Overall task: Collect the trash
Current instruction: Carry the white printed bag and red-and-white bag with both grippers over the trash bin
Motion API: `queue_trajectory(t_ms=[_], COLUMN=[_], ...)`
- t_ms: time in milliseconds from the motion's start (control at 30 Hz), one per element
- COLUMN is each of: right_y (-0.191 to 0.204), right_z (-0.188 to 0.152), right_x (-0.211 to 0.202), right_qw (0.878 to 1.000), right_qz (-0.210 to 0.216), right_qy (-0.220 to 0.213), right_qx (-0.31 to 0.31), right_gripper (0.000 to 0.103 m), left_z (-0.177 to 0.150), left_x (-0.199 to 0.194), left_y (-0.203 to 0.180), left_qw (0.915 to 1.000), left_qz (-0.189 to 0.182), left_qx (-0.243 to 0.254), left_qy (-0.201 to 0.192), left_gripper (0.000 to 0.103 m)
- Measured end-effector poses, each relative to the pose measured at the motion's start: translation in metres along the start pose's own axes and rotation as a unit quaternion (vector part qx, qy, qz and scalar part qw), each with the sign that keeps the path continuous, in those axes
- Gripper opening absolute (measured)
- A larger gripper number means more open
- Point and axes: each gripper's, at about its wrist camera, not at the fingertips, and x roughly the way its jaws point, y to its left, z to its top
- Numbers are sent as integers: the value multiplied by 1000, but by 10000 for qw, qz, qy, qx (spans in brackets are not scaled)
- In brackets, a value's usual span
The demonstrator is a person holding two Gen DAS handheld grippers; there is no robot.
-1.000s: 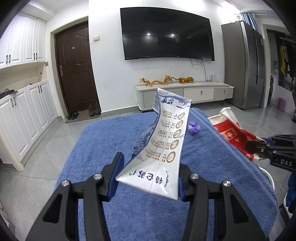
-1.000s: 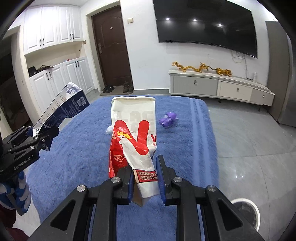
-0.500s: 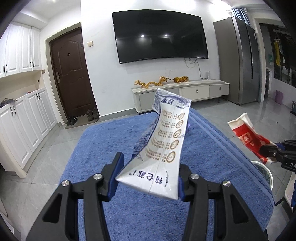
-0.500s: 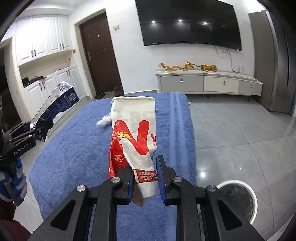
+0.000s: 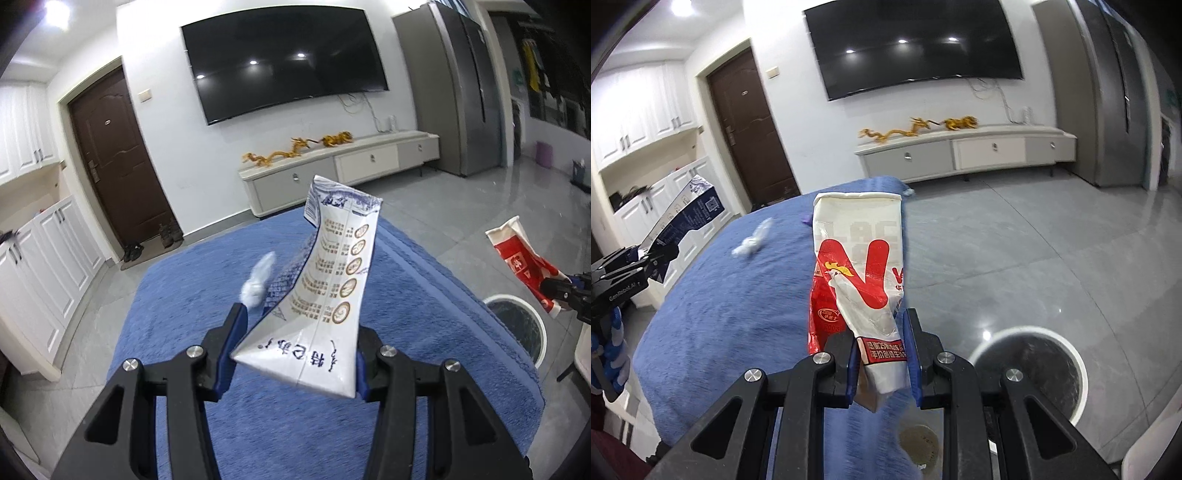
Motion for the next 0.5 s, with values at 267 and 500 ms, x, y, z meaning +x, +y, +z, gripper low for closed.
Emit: queue_trajectory(t_ms=[267,500], right_y=[-58,-101], right_z=[-33,-56], right_x=[-8,-19], right_qw=[9973,9910], right_qz=[-269,-517], right_qy=[119,173], right_qx=[675,1222], right_gripper=[20,20], left_z=[9,16], left_x=[21,35], left_y=[-62,-118], left_qw=[9974,9910], left_qz=[-386,-786], left_qx=[577,1037], left_qy=[202,310], left_gripper=[47,47])
